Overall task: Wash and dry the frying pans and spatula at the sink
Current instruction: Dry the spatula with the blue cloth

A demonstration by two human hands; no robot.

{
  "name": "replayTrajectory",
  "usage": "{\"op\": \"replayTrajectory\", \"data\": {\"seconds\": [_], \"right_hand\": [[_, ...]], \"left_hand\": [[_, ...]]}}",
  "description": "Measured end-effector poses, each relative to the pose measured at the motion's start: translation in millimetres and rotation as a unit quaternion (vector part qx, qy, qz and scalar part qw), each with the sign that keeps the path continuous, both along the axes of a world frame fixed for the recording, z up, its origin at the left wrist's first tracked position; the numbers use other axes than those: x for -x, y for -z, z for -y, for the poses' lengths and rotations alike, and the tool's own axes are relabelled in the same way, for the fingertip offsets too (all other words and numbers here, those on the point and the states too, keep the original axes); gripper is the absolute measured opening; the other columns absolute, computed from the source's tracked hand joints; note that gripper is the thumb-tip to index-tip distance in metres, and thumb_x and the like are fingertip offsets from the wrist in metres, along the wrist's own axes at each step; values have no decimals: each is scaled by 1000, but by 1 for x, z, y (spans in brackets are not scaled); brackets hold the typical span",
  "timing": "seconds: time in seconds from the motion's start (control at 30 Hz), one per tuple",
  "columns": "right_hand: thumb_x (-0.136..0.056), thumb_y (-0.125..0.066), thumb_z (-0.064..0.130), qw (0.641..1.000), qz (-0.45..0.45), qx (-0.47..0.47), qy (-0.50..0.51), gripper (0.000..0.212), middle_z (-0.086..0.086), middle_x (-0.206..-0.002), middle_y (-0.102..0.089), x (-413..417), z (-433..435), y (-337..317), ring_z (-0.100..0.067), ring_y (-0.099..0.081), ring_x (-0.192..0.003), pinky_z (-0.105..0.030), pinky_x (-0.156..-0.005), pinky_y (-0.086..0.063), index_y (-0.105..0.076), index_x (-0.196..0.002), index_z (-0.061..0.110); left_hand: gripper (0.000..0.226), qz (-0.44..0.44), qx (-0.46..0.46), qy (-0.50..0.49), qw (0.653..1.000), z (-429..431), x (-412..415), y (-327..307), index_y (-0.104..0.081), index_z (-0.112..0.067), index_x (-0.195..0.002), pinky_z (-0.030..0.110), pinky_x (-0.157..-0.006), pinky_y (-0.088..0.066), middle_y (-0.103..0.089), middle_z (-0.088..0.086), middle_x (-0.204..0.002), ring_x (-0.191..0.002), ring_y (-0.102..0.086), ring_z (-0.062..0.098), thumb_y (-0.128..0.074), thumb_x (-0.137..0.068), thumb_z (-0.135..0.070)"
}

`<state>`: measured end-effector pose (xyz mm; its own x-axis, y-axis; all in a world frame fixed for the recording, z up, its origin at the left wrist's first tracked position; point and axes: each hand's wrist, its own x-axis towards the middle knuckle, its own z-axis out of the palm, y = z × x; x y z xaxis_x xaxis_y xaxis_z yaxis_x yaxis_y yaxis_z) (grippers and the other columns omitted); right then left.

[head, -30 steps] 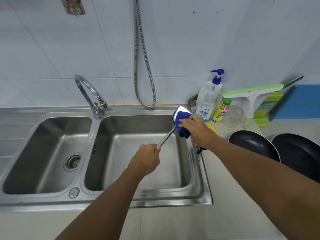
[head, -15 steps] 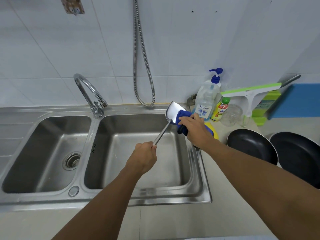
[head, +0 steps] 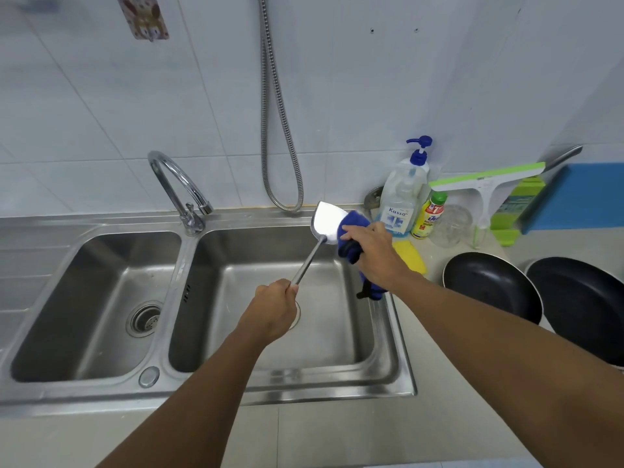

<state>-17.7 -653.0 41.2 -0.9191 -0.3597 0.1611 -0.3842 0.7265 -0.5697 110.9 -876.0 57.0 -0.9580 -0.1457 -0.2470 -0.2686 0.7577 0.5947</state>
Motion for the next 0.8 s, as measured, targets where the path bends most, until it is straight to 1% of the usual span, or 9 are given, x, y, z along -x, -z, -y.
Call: {"op": "replayTrajectory", "data": {"seconds": [0.1,0.17,0.23,0.33,0.4,0.5,0.63,0.73,0.8], "right_hand": [[-73,-60,-20,988,13,-11,-156,56,10,-119,-57,-23,7,1,-17,-45,-109,-33,-96,-41,-71,-118,11],[-72,-60,-20,980,6,-27,-198,54,6,-115,-63,-33,8,16,-20,-49,-107,-37,-92,-45,-72,-114,11],[-70,-60,-21,988,4,-8,-153,57,-3,-119,-67,-37,4,29,-24,-51,-107,-41,-93,-47,-71,-116,11],[-67,-53,-23,997,-8,48,-56,65,-7,-126,-66,-35,-5,34,-24,-50,-109,-43,-99,-45,-69,-120,12],[-68,-48,-24,996,-21,84,22,70,-6,-126,-66,-30,-6,28,-22,-48,-110,-40,-102,-43,-68,-124,14],[-68,-44,-19,986,-88,115,81,69,-4,-135,-64,-25,-1,13,-27,-49,-111,-33,-102,-40,-66,-126,12],[-68,-53,-17,983,-169,74,-17,66,0,-144,-59,-38,16,2,-25,-49,-113,-39,-103,-40,-66,-127,10],[-72,-52,-12,976,-157,27,-146,64,-1,-147,-57,-52,27,11,-28,-51,-115,-46,-103,-44,-64,-130,10],[-69,-52,-18,977,-143,17,-155,69,-3,-147,-57,-45,27,14,-29,-51,-111,-48,-103,-45,-64,-131,8]], "left_hand": [[31,-29,-22,-19,999,-6,6,-7,-59,-13,-108,31,-65,-40,-66,11,-94,-82,-57,22,-38,-108,-36],[33,-47,-31,-8,998,-13,12,-16,-60,-12,-103,22,-56,-36,-64,6,-88,-69,-54,12,-39,-108,-37],[33,-55,-46,-6,997,-19,19,-25,-61,-14,-100,20,-56,-35,-61,1,-82,-67,-53,9,-39,-109,-36],[35,-18,-123,-50,991,-15,26,-27,-62,-19,-96,25,-54,-40,-60,2,-75,-59,-52,16,-35,-109,-38],[37,22,-165,-85,982,-9,25,-24,-58,-21,-91,23,-46,-35,-56,4,-72,-53,-46,17,-31,-109,-38],[34,72,-182,-117,974,-6,22,-22,-56,-19,-91,24,-46,-29,-50,7,-74,-52,-41,16,-29,-109,-29],[16,140,-308,-143,930,-15,17,-27,-47,-15,-91,19,-44,-21,-37,4,-62,-44,-29,14,-39,-103,-22],[19,130,-336,-121,925,-17,15,-28,-53,-13,-95,19,-40,-23,-39,3,-60,-44,-31,13,-40,-106,-23],[24,122,-334,-108,928,-13,11,-25,-55,-11,-98,17,-40,-22,-40,2,-59,-42,-31,12,-37,-108,-24]]}}
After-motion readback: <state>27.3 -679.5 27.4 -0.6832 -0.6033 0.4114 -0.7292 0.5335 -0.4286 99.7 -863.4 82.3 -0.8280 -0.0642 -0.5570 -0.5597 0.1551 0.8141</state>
